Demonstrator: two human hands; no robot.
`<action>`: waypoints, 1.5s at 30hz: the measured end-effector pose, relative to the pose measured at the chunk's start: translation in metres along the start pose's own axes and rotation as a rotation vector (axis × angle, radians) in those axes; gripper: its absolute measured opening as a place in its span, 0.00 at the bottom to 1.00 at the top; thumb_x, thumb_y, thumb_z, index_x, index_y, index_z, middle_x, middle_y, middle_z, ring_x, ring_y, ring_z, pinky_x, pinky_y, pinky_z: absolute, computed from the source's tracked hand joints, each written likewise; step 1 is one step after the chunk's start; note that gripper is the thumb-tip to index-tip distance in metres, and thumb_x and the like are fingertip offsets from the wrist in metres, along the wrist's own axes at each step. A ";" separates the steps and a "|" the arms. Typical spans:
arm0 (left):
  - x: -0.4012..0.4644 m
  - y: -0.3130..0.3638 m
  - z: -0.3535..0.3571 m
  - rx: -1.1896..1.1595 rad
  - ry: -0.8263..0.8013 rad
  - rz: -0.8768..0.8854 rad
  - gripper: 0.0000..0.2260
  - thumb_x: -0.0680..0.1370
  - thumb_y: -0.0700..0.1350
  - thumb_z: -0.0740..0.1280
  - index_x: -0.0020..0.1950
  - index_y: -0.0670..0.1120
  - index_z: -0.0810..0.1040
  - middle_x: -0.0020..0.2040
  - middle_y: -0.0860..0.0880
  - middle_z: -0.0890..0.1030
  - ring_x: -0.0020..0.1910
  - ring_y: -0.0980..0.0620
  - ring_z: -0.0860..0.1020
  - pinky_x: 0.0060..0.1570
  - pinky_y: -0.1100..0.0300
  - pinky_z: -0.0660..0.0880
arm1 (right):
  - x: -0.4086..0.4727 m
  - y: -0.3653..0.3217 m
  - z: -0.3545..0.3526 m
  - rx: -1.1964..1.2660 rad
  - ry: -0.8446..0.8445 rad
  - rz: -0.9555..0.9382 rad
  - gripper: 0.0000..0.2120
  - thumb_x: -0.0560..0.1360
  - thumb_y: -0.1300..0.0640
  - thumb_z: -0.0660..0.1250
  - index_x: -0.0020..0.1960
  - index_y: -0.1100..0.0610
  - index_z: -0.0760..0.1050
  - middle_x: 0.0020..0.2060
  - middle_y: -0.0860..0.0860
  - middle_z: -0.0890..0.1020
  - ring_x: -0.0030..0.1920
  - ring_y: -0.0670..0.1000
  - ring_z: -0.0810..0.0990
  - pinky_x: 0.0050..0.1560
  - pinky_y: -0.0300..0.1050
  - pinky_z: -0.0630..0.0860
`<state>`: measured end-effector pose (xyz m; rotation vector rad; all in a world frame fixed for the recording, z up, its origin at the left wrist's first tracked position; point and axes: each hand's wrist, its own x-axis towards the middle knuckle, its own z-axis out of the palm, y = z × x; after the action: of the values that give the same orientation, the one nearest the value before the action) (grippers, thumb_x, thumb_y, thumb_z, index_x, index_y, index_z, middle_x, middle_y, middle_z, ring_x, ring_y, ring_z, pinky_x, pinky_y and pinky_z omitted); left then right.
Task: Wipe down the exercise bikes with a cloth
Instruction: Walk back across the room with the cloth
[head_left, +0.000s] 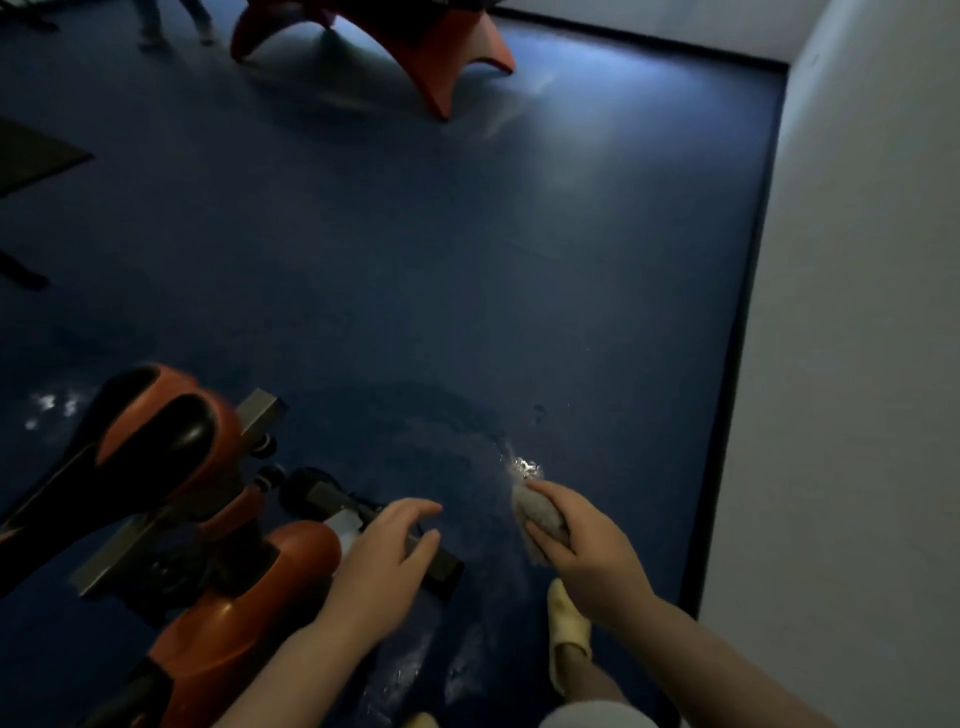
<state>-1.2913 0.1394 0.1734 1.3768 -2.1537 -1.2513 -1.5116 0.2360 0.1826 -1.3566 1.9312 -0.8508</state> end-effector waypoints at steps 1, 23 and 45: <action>0.014 0.000 0.004 -0.008 0.012 -0.017 0.11 0.79 0.48 0.64 0.59 0.61 0.73 0.58 0.66 0.73 0.54 0.73 0.70 0.50 0.75 0.65 | 0.014 0.006 -0.006 0.000 -0.011 0.004 0.16 0.77 0.47 0.63 0.65 0.38 0.69 0.56 0.33 0.75 0.56 0.33 0.73 0.54 0.29 0.69; 0.248 0.028 0.013 -0.089 0.445 -0.437 0.11 0.79 0.47 0.63 0.61 0.53 0.75 0.59 0.57 0.75 0.58 0.59 0.73 0.56 0.62 0.70 | 0.345 0.019 -0.071 -0.253 -0.518 -0.385 0.20 0.79 0.45 0.59 0.69 0.45 0.66 0.64 0.40 0.74 0.59 0.39 0.72 0.52 0.30 0.67; 0.527 -0.003 -0.130 -0.246 0.696 -0.680 0.11 0.80 0.49 0.61 0.62 0.55 0.73 0.60 0.58 0.73 0.59 0.58 0.73 0.59 0.64 0.69 | 0.739 -0.065 -0.015 -0.471 -0.830 -0.565 0.18 0.79 0.43 0.58 0.67 0.44 0.66 0.62 0.40 0.74 0.55 0.42 0.73 0.54 0.40 0.72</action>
<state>-1.4691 -0.3725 0.1428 2.1072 -1.0642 -0.9530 -1.6926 -0.4827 0.1513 -2.1473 1.1221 0.0228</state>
